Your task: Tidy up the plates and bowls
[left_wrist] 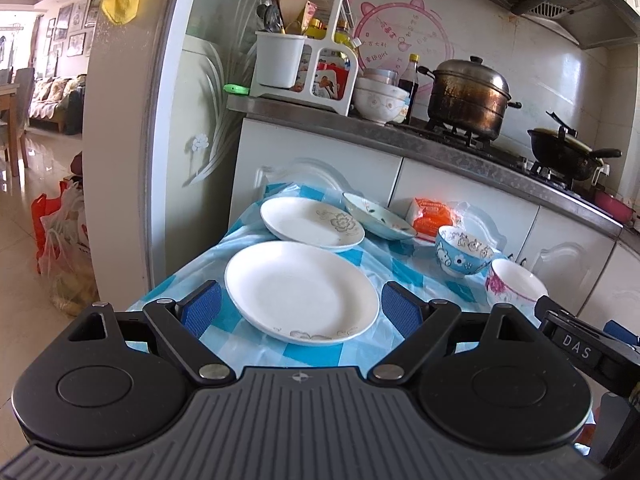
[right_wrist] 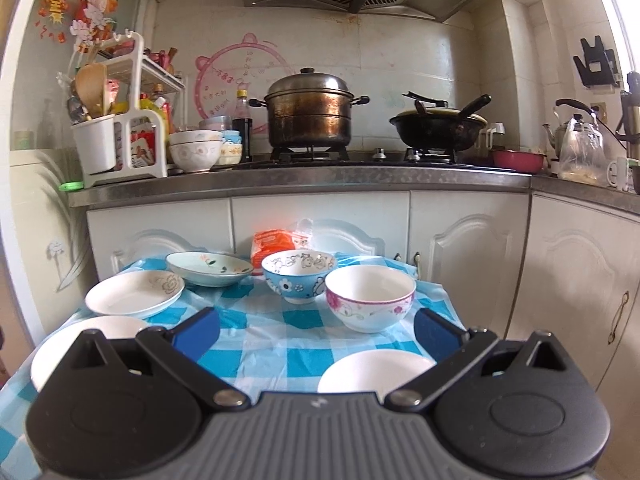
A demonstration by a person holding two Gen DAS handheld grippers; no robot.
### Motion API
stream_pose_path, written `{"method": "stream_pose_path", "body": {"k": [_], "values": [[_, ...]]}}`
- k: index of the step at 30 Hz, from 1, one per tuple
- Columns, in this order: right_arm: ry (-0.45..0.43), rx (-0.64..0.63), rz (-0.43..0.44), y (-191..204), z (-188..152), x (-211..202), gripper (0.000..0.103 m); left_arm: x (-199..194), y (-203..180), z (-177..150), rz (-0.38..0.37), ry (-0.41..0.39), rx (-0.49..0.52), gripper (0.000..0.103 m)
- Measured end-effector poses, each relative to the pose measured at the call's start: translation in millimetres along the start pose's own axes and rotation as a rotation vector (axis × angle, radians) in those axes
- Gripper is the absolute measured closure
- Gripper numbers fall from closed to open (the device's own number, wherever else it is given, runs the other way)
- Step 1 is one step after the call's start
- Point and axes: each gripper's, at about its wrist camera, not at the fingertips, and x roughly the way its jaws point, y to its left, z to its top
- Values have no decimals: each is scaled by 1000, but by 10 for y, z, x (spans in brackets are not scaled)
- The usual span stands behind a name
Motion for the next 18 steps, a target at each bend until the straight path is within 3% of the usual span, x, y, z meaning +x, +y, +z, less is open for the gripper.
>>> {"method": "stream_pose_path", "body": {"k": [18], "values": [[20,-40,77,9,-278,-96,1,92,-6,-147,6,69,4,0]]}}
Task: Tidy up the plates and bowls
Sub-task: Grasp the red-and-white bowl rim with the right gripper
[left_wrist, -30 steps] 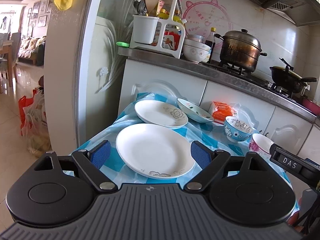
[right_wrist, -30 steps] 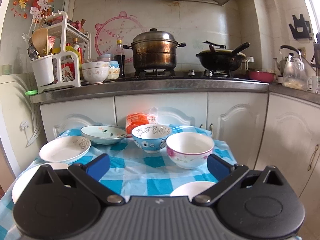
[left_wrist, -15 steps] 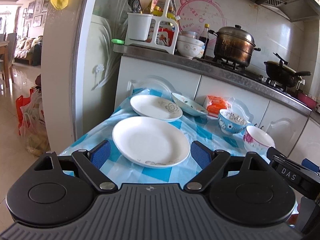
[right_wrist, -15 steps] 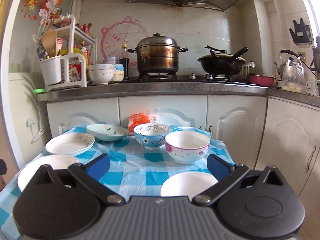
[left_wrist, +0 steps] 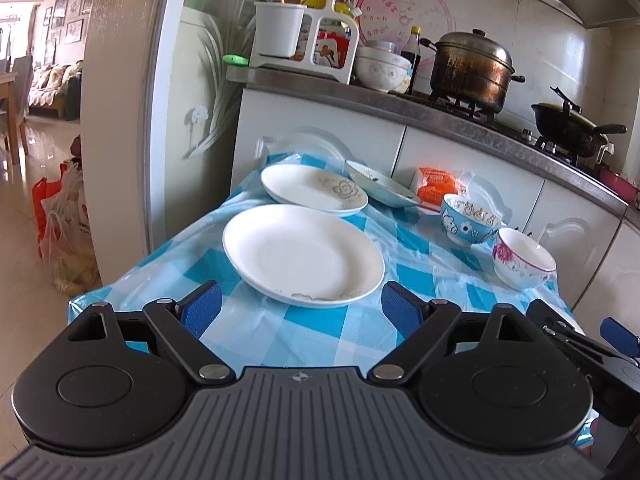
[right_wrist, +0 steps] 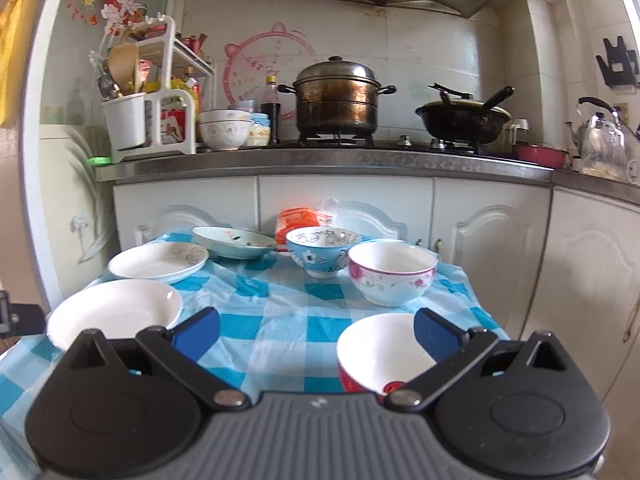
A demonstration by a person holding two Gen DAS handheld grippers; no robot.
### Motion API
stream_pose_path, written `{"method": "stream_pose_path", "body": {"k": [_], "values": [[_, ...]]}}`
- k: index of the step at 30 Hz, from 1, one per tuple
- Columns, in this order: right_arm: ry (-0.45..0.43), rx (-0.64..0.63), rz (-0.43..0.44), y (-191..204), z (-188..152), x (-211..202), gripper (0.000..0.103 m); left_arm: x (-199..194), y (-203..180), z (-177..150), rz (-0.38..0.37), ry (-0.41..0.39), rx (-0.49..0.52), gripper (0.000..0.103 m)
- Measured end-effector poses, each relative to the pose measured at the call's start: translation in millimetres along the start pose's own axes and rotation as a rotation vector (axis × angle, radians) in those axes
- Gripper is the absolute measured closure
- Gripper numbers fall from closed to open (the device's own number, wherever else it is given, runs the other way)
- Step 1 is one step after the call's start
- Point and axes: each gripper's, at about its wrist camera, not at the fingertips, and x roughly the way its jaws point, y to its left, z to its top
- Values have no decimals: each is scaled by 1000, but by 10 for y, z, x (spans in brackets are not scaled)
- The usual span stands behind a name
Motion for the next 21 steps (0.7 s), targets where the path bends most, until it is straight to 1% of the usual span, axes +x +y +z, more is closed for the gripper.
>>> {"method": "stream_pose_path", "body": {"k": [5,12,17,21], "values": [[14,-19,16,32,-51,14,1,37,8,-59,4,19,2,0],[26,-25,14,11,-94,44,1,111,-9,-79,4,47,0,0],[13,-27,17,-11,-107,37,1,161,-47,-114,8,59,15,0],[-5,-13,20,-108,-131,37,1,204,-81,-147,9,75,24,0]]}}
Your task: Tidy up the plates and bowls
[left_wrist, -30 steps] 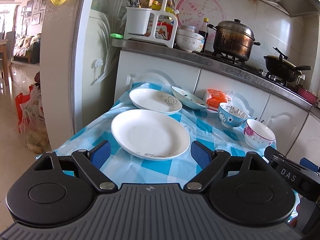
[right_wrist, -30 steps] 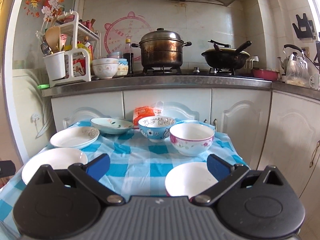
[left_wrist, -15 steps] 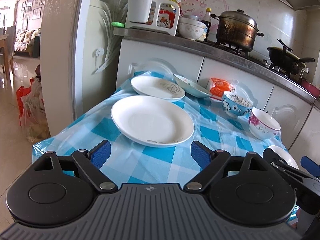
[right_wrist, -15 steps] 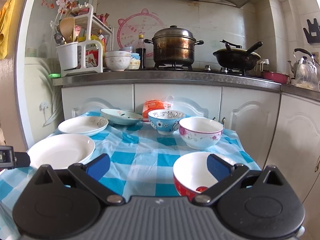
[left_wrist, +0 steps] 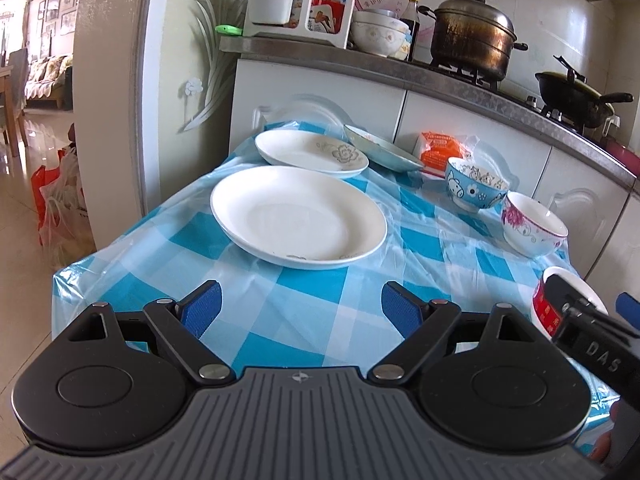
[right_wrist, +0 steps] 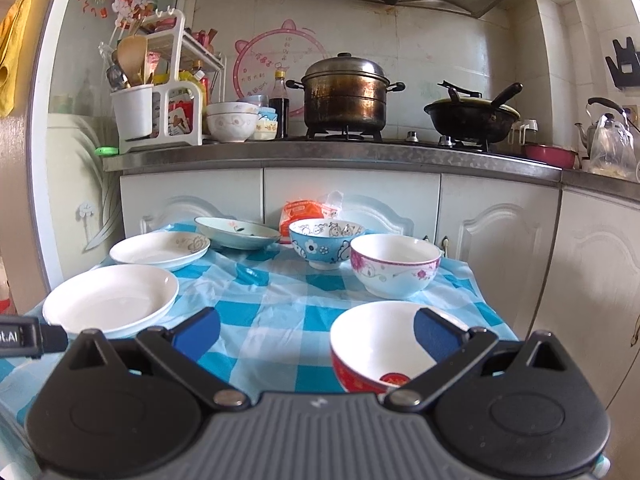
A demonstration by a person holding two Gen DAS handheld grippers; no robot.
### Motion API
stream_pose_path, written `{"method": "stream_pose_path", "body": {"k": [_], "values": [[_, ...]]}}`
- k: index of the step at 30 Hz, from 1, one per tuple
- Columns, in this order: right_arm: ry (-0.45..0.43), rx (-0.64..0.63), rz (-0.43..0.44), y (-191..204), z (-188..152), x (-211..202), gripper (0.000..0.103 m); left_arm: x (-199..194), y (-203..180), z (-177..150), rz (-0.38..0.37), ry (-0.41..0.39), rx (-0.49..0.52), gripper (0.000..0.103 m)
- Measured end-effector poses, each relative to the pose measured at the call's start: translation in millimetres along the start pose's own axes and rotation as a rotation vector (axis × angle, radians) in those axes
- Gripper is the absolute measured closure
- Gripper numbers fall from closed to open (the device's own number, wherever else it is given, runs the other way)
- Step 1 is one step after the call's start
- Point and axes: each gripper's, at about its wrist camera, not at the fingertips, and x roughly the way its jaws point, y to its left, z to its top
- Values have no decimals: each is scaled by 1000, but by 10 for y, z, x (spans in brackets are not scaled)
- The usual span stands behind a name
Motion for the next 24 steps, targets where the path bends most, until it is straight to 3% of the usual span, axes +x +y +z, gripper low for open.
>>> {"method": "stream_pose_path", "body": {"k": [13,24], "values": [[20,149,-46,-476,-14,103,1,109,-130,-62,-13,28,29,0],[69,313,-68,-935,-96,218,1,146,-249,-97,-81,42,37,0]]}}
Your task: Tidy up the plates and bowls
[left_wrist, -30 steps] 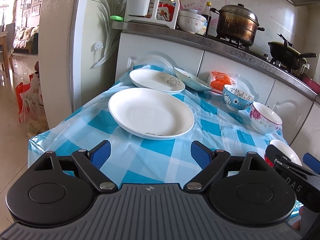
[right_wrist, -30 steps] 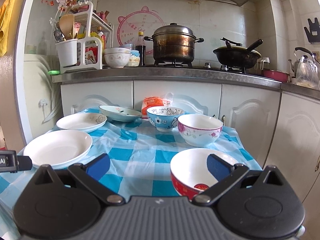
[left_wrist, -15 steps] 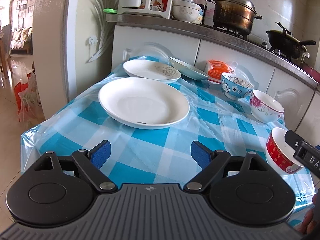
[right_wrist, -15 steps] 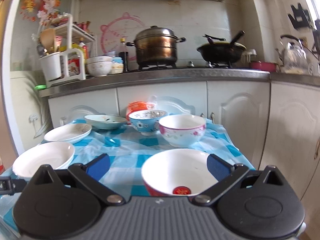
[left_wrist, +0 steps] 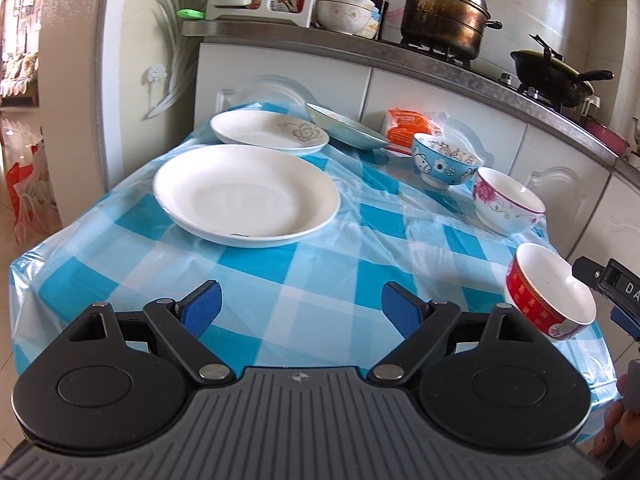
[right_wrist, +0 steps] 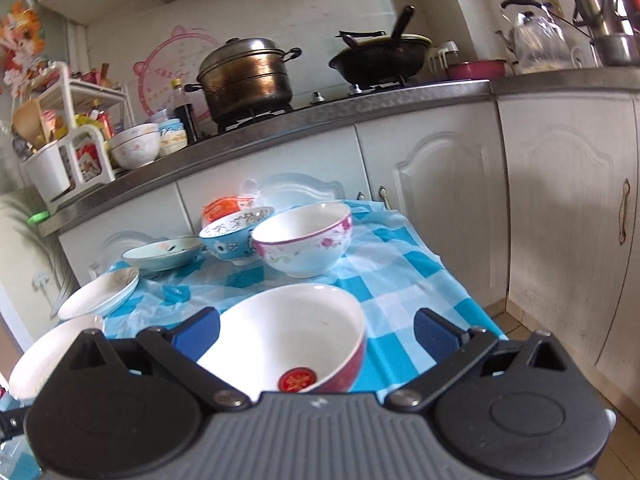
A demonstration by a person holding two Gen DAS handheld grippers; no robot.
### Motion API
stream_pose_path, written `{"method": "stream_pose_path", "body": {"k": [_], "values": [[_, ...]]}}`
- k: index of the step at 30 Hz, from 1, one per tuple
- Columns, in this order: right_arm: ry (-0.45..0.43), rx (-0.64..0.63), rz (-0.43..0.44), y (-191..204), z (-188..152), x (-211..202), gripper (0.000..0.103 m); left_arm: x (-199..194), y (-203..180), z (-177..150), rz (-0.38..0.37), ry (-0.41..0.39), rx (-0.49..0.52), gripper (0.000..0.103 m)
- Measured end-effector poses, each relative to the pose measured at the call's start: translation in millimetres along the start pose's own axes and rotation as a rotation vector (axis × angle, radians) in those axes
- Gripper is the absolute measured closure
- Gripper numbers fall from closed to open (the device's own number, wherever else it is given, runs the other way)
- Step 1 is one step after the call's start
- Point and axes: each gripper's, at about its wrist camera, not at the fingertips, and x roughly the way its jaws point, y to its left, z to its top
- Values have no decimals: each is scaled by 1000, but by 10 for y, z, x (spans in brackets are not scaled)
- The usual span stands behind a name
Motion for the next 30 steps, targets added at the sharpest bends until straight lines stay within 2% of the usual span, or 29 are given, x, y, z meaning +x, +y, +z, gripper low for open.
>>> {"method": "stream_pose_path", "body": {"k": [8,14,19,25,30], "values": [[29,106,18,-264,44,90,1,19,-92,-23,-59,0,14,0],[-6,75,42,-242,65,46,1,66,-78,19,-41,-21,-5,0],[-57,25,101,-53,144,-43,1,122,73,118,14,-49,-60,0],[-116,-82,170,373,271,-176,1,202,393,324,89,-100,-162,0],[-99,-165,270,780,251,-147,1,324,687,523,137,-138,-258,0]]}}
